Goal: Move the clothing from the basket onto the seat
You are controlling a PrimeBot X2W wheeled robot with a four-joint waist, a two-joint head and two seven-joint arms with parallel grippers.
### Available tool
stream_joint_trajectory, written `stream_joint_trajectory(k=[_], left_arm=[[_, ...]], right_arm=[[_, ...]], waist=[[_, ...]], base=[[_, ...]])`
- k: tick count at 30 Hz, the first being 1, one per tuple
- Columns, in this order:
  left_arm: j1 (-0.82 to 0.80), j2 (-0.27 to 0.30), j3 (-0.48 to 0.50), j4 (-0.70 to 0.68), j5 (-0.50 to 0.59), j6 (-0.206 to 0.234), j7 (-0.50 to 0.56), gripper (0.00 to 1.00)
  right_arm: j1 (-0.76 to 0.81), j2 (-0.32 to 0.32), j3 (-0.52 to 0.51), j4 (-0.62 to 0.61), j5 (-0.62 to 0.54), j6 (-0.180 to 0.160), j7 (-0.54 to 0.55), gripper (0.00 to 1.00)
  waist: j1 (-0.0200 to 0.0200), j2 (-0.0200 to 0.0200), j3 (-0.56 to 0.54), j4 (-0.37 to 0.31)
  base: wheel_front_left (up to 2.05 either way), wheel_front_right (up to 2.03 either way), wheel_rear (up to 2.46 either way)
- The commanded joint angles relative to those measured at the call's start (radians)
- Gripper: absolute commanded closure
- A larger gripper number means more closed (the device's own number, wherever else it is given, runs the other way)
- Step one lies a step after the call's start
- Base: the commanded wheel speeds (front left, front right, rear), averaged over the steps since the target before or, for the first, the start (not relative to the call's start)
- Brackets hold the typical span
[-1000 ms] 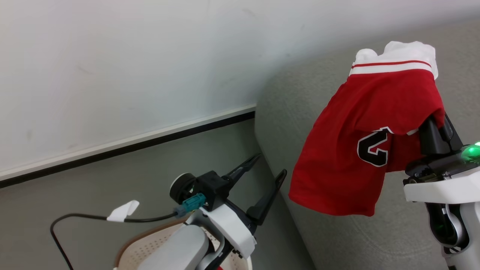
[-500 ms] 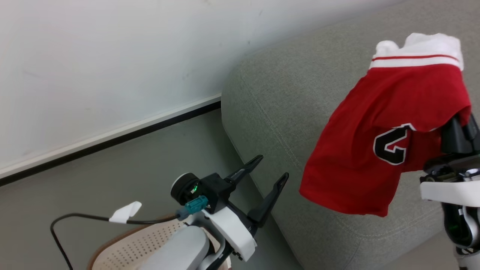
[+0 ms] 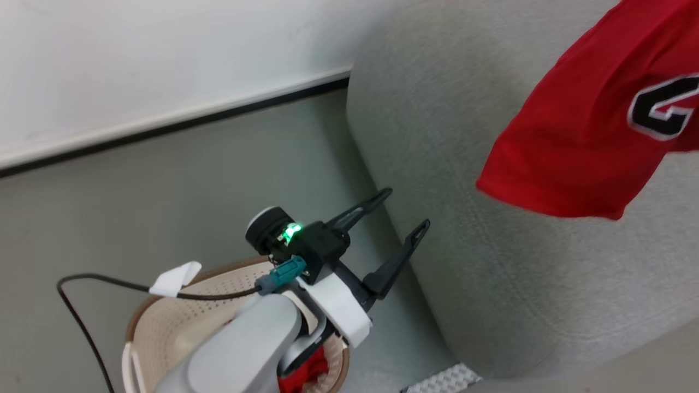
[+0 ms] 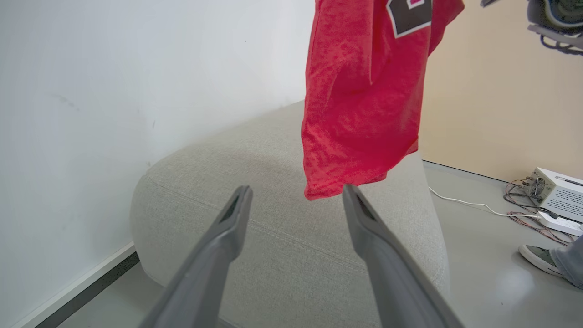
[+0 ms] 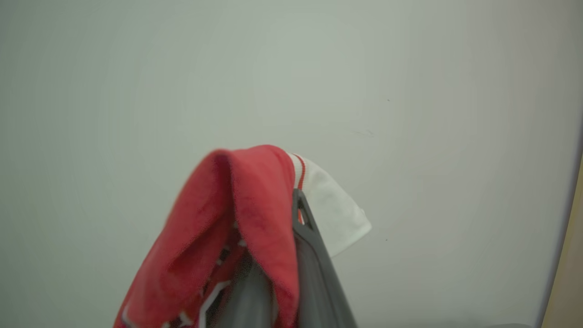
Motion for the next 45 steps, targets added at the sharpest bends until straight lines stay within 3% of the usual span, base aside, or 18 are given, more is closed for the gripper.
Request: stream_joint_trajectory(k=[1, 8, 14, 23, 28, 35, 38, 45], left_arm=[[-0.022, 0.007, 0.000, -0.009, 0.009, -0.002, 0.006, 0.00], [-0.074, 0.030, 0.010, -0.033, 0.025, 0.001, 0.017, 0.00], [-0.115, 0.051, 0.017, -0.060, 0.038, 0.005, 0.027, 0.00], [-0.154, 0.064, 0.009, -0.089, 0.054, 0.006, 0.045, 0.00], [-0.149, 0.053, 0.005, -0.074, 0.039, 0.005, 0.033, 0.00], [-0.133, 0.048, 0.009, -0.051, 0.024, 0.010, 0.017, 0.00], [-0.128, 0.044, 0.010, -0.044, 0.017, 0.013, 0.009, 0.00], [-0.085, 0.031, 0.016, -0.007, -0.009, 0.015, -0.005, 0.00]], right_arm=[[-0.042, -0.029, -0.014, 0.026, -0.002, 0.003, 0.000, 1.00], [-0.179, -0.138, -0.085, 0.179, 0.022, 0.003, 0.000, 1.00], [-0.248, -0.180, -0.124, 0.287, 0.009, 0.003, 0.000, 1.00], [-0.325, -0.219, 0.008, 0.544, -0.020, 0.002, 0.026, 1.00], [-0.350, -0.236, 0.114, 0.690, 0.009, 0.002, 0.146, 1.00], [-0.339, -0.274, 0.294, 0.758, 0.088, 0.002, 0.305, 1.00], [-0.346, -0.287, 0.339, 0.765, 0.130, 0.002, 0.337, 0.00], [-0.328, -0.316, 0.449, 0.768, 0.195, 0.002, 0.365, 0.00]], waist=[[-0.0001, -0.0001, 0.073, 0.060], [-0.0001, -0.0001, 0.194, 0.130], [-0.0001, -0.0001, 0.283, 0.168], [-0.0001, -0.0001, 0.356, 0.186], [-0.0001, -0.0001, 0.340, 0.191], [-0.0001, -0.0001, 0.294, 0.200], [-0.0001, -0.0001, 0.271, 0.203], [-0.0001, -0.0001, 0.163, 0.203]], base=[[0.00, 0.00, 0.00], [0.00, 0.00, 0.00], [0.00, 0.00, 0.00], [0.00, 0.00, 0.00], [0.00, 0.00, 0.00], [0.00, 0.00, 0.00], [0.00, 0.00, 0.00], [0.00, 0.00, 0.00]])
